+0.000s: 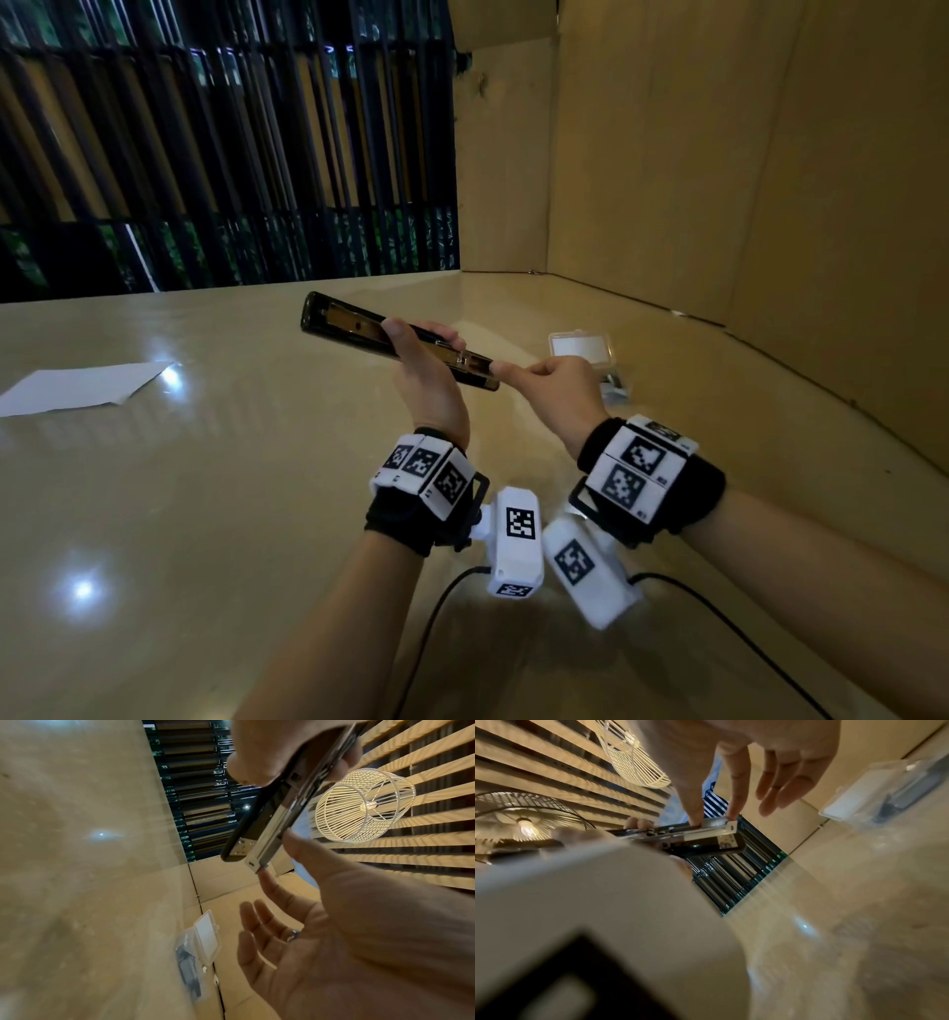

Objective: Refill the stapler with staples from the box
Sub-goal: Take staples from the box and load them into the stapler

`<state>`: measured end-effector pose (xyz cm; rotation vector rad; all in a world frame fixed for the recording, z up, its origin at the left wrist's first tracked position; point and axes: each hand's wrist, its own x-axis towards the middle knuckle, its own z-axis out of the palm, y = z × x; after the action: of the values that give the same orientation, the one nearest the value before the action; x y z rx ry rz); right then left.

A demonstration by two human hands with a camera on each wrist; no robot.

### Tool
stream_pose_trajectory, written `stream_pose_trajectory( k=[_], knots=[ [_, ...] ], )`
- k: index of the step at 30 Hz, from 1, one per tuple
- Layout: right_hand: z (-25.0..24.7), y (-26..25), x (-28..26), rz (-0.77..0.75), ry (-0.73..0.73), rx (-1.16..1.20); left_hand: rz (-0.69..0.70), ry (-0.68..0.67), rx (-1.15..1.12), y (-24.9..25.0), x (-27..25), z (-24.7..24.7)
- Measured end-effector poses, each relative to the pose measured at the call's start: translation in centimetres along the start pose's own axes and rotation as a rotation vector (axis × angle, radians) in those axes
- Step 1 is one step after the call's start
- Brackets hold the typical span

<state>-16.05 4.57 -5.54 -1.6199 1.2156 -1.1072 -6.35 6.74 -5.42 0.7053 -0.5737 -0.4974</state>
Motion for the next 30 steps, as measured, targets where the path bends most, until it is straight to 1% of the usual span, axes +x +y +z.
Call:
stream_pose_trajectory(
  k=[2, 6, 9, 12, 14, 18, 25, 28, 30],
  knots=[
    [0.1, 0.1, 0.0, 0.038, -0.012, 0.023, 0.047, -0.011, 0.031, -0.2, -0.1, -0.1],
    [0.2, 0.2, 0.0, 0.062, -0.018, 0.029, 0.091, -0.036, 0.060, -0.3, -0.1, -0.2],
    [0.3, 0.0, 0.2, 0.048, -0.016, 0.026, 0.156, -0.099, 0.109, -0.2, -0.6, -0.1],
    [0.5, -0.1, 0.2, 0.028, -0.032, 0.016, 0.225, -0.193, 0.143, -0.1, -1.1, -0.1],
    [0.7, -0.4, 0.1, 0.026, -0.068, 0.029, 0.234, -0.219, 0.158, -0.1, -1.2, -0.2],
    [0.6, -0.7, 0.1, 0.090, -0.142, 0.111, 0.239, -0.206, 0.164, -0.5, -0.8, -0.5],
    [0.9, -0.5, 0.0, 0.137, -0.168, 0.182, 0.258, -0.210, 0.189, -0.6, -0.8, -0.6],
    [1.1, -0.2, -0.2, 0.133, -0.178, 0.213, 0.251, -0.209, 0.191, -0.4, -1.0, -0.5],
    [0.9, 0.0, -0.2, 0.129, -0.173, 0.272, 0.261, -0.189, 0.178, -0.1, -1.0, -0.4]
  ],
)
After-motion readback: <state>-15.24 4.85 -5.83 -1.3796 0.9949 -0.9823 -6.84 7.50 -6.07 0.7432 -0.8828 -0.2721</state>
